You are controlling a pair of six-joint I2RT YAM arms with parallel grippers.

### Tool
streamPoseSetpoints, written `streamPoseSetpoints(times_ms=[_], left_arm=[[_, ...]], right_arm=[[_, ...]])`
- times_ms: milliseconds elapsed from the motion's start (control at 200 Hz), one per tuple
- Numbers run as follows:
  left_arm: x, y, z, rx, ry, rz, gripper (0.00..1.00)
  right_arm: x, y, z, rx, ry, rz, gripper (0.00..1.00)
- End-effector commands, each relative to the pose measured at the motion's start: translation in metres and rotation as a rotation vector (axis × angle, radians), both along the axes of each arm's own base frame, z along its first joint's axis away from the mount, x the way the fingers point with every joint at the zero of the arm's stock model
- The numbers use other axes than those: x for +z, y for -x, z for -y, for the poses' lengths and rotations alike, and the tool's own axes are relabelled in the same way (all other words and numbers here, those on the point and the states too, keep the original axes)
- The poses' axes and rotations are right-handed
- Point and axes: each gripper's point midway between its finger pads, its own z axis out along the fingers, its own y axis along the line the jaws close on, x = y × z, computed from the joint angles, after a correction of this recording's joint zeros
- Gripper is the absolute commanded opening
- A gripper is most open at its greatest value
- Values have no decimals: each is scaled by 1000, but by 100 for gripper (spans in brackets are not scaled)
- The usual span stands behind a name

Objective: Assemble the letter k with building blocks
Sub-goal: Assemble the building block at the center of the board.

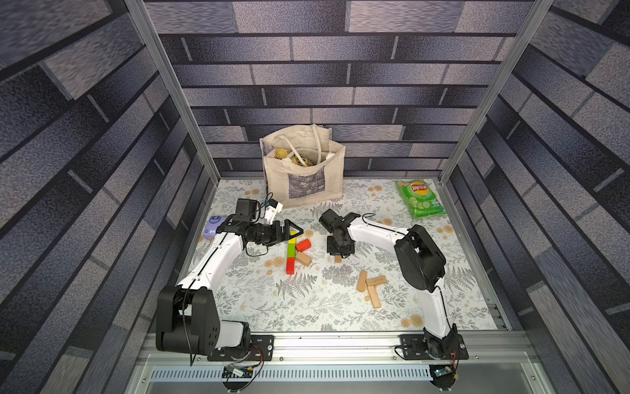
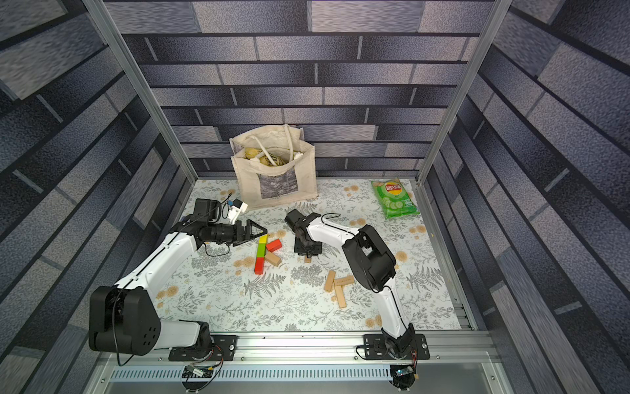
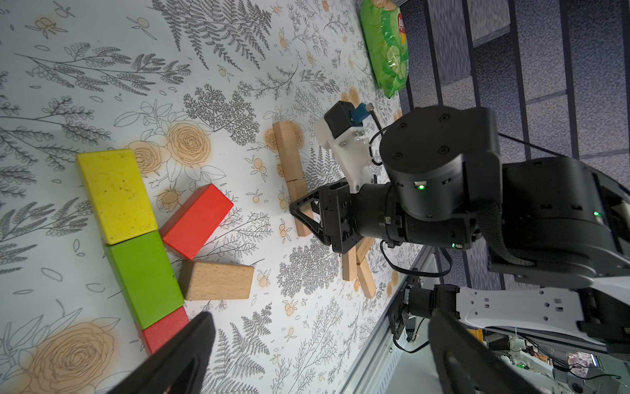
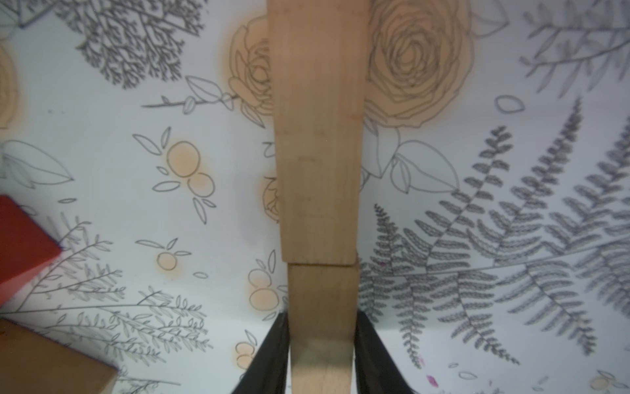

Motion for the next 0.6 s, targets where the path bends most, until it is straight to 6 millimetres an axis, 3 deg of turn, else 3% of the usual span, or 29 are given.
streamPoseSetpoints(times_ms=[0, 245, 596], left_arm=[[-3, 4, 2, -15, -2, -13, 100], [-2, 4, 3, -17, -2, -11, 100], [-3, 5, 4, -22, -3, -12, 100]], right_arm=[[-28, 5, 9, -23, 34, -47, 35], [-27, 5, 7, -20, 28, -47, 32], [-28, 5, 12, -22, 55, -47, 37]])
